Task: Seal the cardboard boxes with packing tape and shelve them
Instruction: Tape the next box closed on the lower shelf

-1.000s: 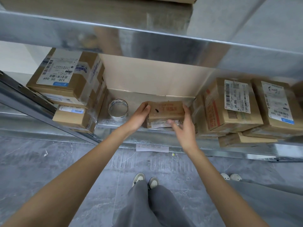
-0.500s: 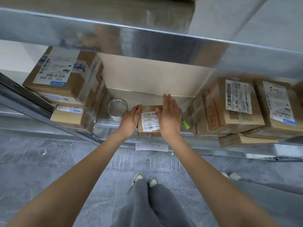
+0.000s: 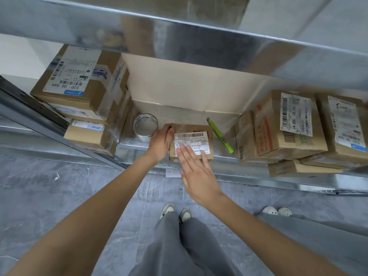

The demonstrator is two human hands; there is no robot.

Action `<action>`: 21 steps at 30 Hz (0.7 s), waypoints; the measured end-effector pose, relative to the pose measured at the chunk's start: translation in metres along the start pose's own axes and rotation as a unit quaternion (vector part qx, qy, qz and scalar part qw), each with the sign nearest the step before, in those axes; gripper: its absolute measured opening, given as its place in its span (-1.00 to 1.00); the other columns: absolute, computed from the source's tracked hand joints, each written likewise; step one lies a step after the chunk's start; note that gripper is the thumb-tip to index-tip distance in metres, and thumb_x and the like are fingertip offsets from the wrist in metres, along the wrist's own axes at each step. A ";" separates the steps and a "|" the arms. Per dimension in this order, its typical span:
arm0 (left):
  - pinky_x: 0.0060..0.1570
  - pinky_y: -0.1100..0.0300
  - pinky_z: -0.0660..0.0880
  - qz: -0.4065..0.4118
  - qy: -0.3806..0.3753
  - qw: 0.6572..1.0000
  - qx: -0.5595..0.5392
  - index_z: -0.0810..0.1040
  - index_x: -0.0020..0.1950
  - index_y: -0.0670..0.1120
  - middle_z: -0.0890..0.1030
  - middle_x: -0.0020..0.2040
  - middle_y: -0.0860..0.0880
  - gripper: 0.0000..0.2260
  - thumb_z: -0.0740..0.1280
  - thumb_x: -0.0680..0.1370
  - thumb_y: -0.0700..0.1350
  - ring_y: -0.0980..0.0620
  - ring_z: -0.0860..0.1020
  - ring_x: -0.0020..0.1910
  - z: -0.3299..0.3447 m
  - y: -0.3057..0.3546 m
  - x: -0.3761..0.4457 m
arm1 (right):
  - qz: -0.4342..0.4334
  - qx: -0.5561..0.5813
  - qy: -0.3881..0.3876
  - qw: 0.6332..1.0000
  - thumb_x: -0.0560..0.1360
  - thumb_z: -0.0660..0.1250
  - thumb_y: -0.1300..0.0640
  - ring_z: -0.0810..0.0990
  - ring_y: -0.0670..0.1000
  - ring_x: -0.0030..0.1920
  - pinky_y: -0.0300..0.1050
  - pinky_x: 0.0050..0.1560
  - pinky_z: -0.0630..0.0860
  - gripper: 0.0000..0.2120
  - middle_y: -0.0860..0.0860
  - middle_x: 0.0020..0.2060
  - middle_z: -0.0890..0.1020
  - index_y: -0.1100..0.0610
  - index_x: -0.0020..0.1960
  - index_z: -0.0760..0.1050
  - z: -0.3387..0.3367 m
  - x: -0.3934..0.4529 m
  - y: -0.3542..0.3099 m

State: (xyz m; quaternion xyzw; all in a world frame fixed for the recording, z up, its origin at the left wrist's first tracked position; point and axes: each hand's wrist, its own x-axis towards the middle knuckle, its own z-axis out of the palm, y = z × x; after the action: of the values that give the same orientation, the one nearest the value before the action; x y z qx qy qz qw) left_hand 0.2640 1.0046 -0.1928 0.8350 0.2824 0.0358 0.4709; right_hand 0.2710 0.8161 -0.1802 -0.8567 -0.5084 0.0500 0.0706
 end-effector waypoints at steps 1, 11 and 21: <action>0.09 -0.08 0.49 -0.002 0.000 1.000 -0.003 0.46 0.21 -0.08 0.64 -0.01 -0.10 -0.42 -0.10 0.55 0.28 -0.14 0.57 0.03 0.000 0.001 0.000 | 0.004 -0.005 0.001 1.000 0.60 0.06 0.11 0.01 -0.01 0.57 0.13 0.51 -0.07 -0.42 0.02 0.57 0.08 0.15 0.59 0.03 0.002 0.000 0.000; 0.14 -0.18 0.50 -0.035 -0.025 0.997 -0.069 0.44 0.25 0.01 0.63 0.07 -0.09 -0.45 -0.05 0.53 0.34 -0.19 0.55 0.13 0.002 -0.011 0.006 | 0.277 0.349 0.042 0.894 0.50 0.40 -0.07 0.15 -0.01 0.52 -0.09 0.49 0.09 -0.18 0.01 0.54 0.17 0.02 0.58 0.00 -0.025 0.000 0.044; 0.41 0.14 0.17 -0.115 -0.072 0.959 -0.248 0.32 0.48 0.08 0.41 0.43 0.05 -0.50 -0.15 0.66 0.22 0.08 0.32 0.43 -0.008 0.006 -0.016 | 0.297 0.341 0.110 0.885 0.63 0.19 -0.05 0.51 0.08 -0.20 -0.17 -0.28 0.21 -0.62 0.01 -0.29 0.53 0.24 0.20 0.52 -0.064 0.041 0.054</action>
State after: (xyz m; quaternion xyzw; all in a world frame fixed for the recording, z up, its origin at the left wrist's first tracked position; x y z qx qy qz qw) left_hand 0.2508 1.0008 -0.1800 0.6540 0.3240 -0.0102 0.6835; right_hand 0.3474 0.8218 -0.1268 -0.8908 -0.1705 0.1442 0.3957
